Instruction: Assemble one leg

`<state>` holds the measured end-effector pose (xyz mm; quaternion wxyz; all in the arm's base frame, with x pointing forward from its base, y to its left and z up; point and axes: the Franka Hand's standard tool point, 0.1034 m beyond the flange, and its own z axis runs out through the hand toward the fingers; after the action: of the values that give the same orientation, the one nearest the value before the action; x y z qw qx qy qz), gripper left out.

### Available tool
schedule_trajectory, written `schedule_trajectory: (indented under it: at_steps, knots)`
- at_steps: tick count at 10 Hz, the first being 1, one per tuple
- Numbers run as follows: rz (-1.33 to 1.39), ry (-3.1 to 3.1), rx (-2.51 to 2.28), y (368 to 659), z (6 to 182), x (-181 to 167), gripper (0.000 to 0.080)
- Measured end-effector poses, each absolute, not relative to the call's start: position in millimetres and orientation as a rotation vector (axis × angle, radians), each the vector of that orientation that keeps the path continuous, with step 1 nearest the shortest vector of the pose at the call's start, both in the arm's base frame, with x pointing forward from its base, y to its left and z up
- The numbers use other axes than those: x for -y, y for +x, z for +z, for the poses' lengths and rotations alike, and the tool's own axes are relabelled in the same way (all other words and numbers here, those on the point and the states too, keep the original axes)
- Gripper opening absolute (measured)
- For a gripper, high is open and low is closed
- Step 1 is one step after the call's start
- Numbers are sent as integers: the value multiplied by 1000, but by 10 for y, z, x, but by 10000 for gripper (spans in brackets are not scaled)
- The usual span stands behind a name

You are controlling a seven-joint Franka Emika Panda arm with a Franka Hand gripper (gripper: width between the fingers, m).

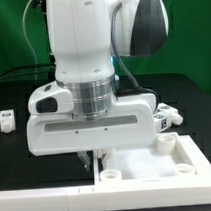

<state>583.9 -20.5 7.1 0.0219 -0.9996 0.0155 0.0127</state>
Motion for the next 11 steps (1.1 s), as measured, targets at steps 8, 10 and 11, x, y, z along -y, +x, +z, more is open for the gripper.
schedule_trajectory:
  at_steps: [8,10,11]
  knots:
    - [146,-3078,-65,5408,677,-151,646]
    - [152,-3074,-31,5406,637,-148,646]
    - [152,-3074,-28,5406,638,-157,649]
